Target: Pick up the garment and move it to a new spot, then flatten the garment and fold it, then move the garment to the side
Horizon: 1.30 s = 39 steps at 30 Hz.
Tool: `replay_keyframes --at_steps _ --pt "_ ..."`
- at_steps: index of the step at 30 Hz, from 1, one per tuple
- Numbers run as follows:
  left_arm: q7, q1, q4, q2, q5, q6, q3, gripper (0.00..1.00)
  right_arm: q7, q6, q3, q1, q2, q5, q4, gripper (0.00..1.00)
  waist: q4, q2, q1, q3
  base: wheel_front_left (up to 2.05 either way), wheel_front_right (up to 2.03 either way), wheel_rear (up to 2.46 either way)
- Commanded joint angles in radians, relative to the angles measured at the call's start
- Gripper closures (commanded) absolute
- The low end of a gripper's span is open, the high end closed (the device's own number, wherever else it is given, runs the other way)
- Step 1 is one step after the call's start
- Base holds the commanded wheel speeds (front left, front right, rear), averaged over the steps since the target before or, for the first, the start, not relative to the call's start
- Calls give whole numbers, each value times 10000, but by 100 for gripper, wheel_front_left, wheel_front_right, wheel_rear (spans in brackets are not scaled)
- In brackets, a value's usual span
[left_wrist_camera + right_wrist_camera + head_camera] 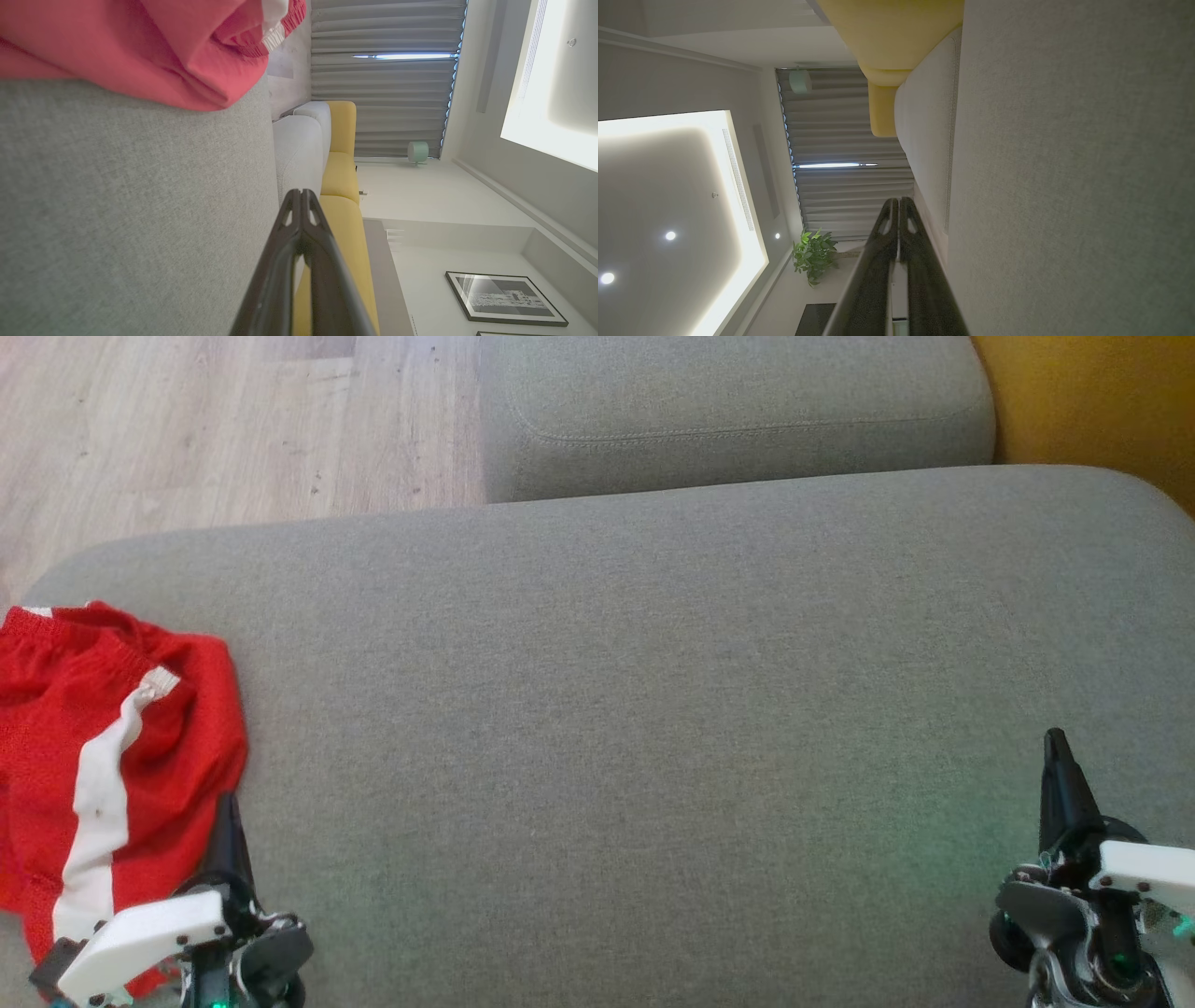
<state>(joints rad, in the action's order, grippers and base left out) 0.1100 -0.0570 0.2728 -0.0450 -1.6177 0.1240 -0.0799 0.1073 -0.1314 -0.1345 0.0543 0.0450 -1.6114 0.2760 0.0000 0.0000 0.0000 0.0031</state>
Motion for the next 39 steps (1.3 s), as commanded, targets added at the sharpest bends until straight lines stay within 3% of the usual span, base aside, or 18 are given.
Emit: replay_keyframes --at_steps 1,7,8,20,39 --pt "30 -509 -279 -52 88 67 -336 100 57 7 210 536 52 25 -313 100 0 0 0 0 0 0 0" --pt "-1 -1 -1 0 1 0 0 100 0 0 2 1 0 0 -1 100 0 0 0 0 0 0 0" --pt "-6 14 67 0 0 -7 13 0 -4 0 10 -17 -2 -1 66 0 0 0 0 0 0 0 0" --pt "-300 175 346 10 495 -20 164 0 -296 1 330 -192 -19 360 340 0 7 0 0 -54 0 0 0" --pt "-864 207 -357 0 3436 -563 775 0 -857 2 647 -243 -15 3314 -84 0 38 0 0 -95 0 0 0"
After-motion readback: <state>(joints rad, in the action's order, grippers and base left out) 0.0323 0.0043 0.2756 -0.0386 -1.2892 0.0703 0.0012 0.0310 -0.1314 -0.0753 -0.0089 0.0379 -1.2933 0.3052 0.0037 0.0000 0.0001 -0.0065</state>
